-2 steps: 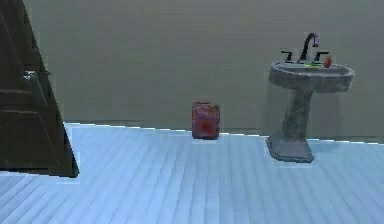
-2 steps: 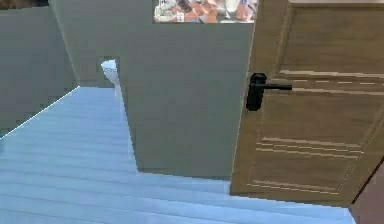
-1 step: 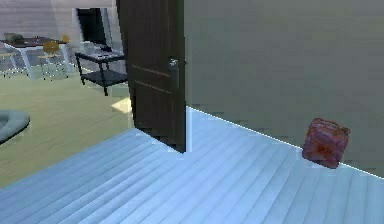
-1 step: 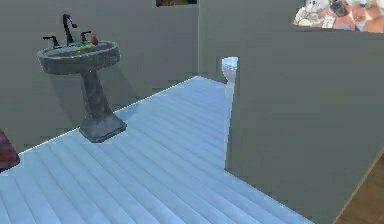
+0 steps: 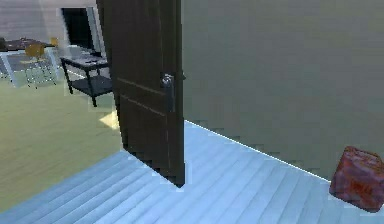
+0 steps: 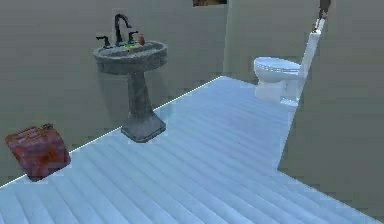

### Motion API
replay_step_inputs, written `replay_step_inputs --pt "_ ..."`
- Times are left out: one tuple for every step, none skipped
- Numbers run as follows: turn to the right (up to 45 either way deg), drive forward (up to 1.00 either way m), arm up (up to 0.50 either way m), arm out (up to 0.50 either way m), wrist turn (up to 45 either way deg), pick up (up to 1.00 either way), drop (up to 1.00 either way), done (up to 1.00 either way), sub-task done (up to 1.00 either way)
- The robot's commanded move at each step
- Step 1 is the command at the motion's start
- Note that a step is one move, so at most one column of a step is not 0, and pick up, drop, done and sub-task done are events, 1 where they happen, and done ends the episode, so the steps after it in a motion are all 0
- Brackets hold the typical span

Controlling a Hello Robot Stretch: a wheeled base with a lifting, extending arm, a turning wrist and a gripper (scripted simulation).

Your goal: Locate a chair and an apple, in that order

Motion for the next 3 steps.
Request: replay_step_inputs --pt "-45.0 0.0 0.0 0.0 0.0 0.0 0.0 0.0 0.0" --pt "-6.0 0.0 0.0 0.0 0.0 0.0 0.0 0.0 0.0" --pt "0.0 1.0 0.0 0.0 0.0 0.0 0.0 0.0 0.0"
